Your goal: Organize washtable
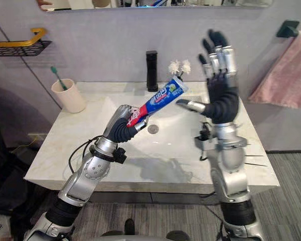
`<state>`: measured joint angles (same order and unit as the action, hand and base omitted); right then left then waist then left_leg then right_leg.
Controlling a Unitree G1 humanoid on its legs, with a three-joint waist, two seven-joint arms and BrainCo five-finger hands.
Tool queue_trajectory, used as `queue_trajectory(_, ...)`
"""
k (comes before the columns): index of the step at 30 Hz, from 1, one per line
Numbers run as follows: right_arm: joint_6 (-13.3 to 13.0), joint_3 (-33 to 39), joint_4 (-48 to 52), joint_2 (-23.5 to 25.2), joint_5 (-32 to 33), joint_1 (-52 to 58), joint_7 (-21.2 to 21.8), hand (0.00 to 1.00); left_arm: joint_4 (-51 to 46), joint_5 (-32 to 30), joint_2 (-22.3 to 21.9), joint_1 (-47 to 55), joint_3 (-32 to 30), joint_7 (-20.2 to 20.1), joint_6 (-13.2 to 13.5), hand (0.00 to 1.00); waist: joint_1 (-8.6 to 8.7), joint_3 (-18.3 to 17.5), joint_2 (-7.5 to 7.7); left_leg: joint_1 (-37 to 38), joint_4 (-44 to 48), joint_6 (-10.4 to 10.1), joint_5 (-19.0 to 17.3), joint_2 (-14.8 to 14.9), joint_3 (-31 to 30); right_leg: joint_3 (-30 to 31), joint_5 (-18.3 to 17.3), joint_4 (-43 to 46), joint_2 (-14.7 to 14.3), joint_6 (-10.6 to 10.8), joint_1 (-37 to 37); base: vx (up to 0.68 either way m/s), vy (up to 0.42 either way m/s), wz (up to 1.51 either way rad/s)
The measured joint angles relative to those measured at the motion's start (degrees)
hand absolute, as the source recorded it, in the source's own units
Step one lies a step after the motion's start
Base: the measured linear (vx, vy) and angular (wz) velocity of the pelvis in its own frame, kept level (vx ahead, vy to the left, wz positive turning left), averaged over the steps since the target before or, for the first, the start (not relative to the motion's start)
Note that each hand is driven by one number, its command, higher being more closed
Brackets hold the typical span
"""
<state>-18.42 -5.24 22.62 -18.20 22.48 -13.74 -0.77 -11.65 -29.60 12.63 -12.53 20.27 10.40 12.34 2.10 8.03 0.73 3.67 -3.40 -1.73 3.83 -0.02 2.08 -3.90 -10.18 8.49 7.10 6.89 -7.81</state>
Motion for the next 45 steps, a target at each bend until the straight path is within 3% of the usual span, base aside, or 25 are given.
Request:
queue_trajectory(7,2.05,-4.92,-5.16,5.11,0.06,-0.55,-0.06,0.00,0.00,0.00,-2.23,0.00,0.03,2.46,-0.70,1.00,0.10,-0.91,0.29,-1.06,-0.71,1.12,1.24,-1.18,-0.69,-0.92,0.45,-1.11,1.14,0.23,0.14,-0.04,0.022,0.08)
queue_trajectory(13,2.32,-5.00,-8.57,9.64,-6.82,-0.49,-7.36,0.00,-0.01,-0.06,-4.15,0.01,-0.01,4.96,-0.74,1.00,0.26,-1.31,-0.11,-0.90,-2.02,1.32,2.75,-1.60,-1.97,-2.23,0.50,-1.36,1.33,0.20,0.18,-0.07,0.005,0.12)
queue_trajectory(18,2.32,-5.48,-12.31,12.82,-7.70,-0.48,-9.13,0.00,-0.01,-0.12,-4.96,0.03,-0.07,6.15,-0.75,1.00,0.16,-1.46,-0.31,-0.98,-2.02,1.39,3.12,-1.70,-2.12,-2.32,0.64,-1.57,1.38,0.03,0.16,-0.04,-0.005,0.02)
queue_trajectory(38,1.97,-13.18,-19.37,14.25,17.73,-2.24,-1.62,0.00,1.01,2.07,-5.62,0.20,3.91,5.68,-0.80,1.00,0.02,-1.56,-0.14,-1.29,-2.04,1.56,3.68,-1.84,-1.85,-2.16,1.60,-2.72,1.52,0.13,0.11,-0.01,-0.004,0.00)
queue_trajectory(45,2.31,-17.87,-19.38,13.41,21.01,-4.90,1.27,0.00,4.71,6.32,-4.96,0.81,5.80,2.87,-0.64,1.00,0.07,-1.85,0.35,-1.44,-2.04,1.52,3.78,-1.77,-1.84,-2.13,1.76,-2.78,1.47,0.18,0.23,0.00,0.000,0.00)
